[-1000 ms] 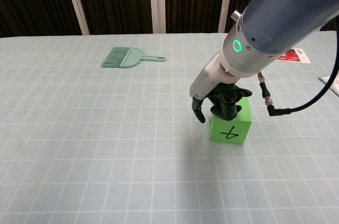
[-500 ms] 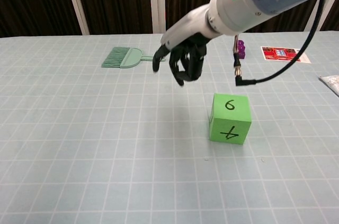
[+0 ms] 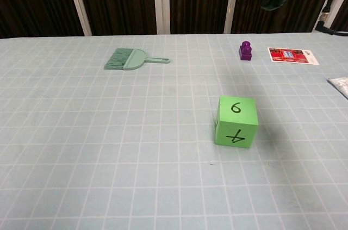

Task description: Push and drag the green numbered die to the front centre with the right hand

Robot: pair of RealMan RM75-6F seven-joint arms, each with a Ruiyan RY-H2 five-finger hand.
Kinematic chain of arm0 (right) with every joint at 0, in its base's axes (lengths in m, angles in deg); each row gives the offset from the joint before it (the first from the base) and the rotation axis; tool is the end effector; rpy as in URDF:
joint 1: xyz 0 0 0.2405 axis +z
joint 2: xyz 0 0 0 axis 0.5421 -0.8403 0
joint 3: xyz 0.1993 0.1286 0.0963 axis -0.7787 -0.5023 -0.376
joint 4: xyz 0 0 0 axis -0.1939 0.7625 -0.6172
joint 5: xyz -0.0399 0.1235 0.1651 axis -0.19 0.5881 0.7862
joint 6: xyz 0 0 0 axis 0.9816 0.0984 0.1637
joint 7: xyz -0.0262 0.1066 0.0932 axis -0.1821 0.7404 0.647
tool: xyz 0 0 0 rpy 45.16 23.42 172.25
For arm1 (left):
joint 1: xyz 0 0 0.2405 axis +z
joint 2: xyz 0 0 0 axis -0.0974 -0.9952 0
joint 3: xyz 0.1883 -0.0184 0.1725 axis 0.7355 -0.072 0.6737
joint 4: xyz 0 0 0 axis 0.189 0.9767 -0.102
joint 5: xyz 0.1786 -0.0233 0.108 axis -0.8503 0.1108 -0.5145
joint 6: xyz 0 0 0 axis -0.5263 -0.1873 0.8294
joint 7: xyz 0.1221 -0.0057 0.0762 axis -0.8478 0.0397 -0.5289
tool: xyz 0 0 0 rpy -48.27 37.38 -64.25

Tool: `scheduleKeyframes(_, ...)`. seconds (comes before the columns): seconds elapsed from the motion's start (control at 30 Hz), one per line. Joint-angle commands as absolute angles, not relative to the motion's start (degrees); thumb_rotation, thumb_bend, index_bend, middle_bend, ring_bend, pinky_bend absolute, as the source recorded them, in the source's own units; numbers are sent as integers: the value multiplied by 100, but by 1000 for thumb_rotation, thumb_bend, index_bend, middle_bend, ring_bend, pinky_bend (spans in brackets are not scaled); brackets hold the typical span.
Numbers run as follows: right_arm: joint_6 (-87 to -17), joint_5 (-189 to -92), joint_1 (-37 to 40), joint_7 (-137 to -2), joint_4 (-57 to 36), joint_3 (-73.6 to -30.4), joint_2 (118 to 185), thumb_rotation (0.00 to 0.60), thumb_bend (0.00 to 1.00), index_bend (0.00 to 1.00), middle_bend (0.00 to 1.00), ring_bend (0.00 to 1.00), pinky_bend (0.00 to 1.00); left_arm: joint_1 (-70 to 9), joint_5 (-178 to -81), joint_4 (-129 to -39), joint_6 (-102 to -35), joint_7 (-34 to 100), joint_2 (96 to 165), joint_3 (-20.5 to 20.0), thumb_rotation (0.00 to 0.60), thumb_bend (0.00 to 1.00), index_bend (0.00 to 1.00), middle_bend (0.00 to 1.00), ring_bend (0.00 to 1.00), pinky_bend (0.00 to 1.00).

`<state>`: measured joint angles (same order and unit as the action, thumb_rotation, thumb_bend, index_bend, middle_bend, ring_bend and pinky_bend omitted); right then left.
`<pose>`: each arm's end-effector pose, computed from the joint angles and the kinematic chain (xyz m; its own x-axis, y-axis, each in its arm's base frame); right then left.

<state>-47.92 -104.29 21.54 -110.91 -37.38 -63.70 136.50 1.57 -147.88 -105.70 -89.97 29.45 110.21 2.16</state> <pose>-0.0900 -0.4063 0.1155 0.4561 -0.1432 0.8783 -0.8893 -0.1118 0.4435 -0.3192 0.1857 0.1798 0.4423 -0.0473 0.8956 0.8931 0.1148 -0.4350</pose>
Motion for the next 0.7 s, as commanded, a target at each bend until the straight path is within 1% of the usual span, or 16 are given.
scheduleKeyframes(0.03, -5554, -11551, 1258, -10474, -4312, -5915, 13101, 600, 450, 48, 109, 131, 92, 160, -14793, -10572, -9002, 2981, 11009, 213, 600, 335, 107, 0, 0, 82)
scheduleKeyframes(0.17, -6053, -12541, 376, -9815, -4740, -5332, 12733, 600, 450, 47, 102, 125, 85, 165, -14806, -10568, -8998, 3065, 10983, 218, 600, 335, 107, 0, 0, 82)
scheduleKeyframes(0.27, -6326, -13455, -357, -9178, -4740, -4692, 12580, 600, 450, 47, 95, 106, 64, 169, -14834, -10571, -8992, 3168, 10944, 226, 600, 335, 107, 0, 0, 82)
scheduleKeyframes(0.33, -6631, -14202, -905, -8578, -4508, -4246, 12598, 600, 449, 48, 95, 105, 61, 174, -14854, -10562, -9003, 3233, 10924, 226, 600, 335, 107, 0, 0, 82)
scheduleKeyframes(0.4, -6911, -14825, -1313, -8109, -4170, -3910, 12689, 600, 449, 48, 95, 105, 61, 177, -14870, -10556, -8997, 3270, 10910, 236, 600, 335, 107, 0, 0, 82)
scheduleKeyframes(0.43, -7319, -15418, -1729, -7890, -3910, -3541, 12781, 600, 449, 48, 95, 105, 61, 170, -14927, -10567, -8984, 3280, 10906, 267, 600, 335, 107, 0, 0, 82)
scheduleKeyframes(0.5, -7727, -15930, -2000, -7681, -3542, -3421, 12950, 600, 449, 47, 95, 105, 61, 164, -14962, -10563, -8985, 3279, 10911, 279, 600, 335, 107, 0, 0, 82)
scheduleKeyframes(0.57, -8076, -16212, -2216, -7595, -3232, -3434, 13145, 600, 448, 47, 95, 104, 61, 155, -14983, -10554, -8982, 3257, 10932, 287, 600, 335, 107, 0, 0, 82)
scheduleKeyframes(0.7, -8310, -16349, -2394, -7692, -3002, -3548, 13291, 600, 449, 46, 82, 88, 61, 153, -14944, -10557, -8981, 3183, 10966, 282, 600, 335, 106, 0, 0, 82)
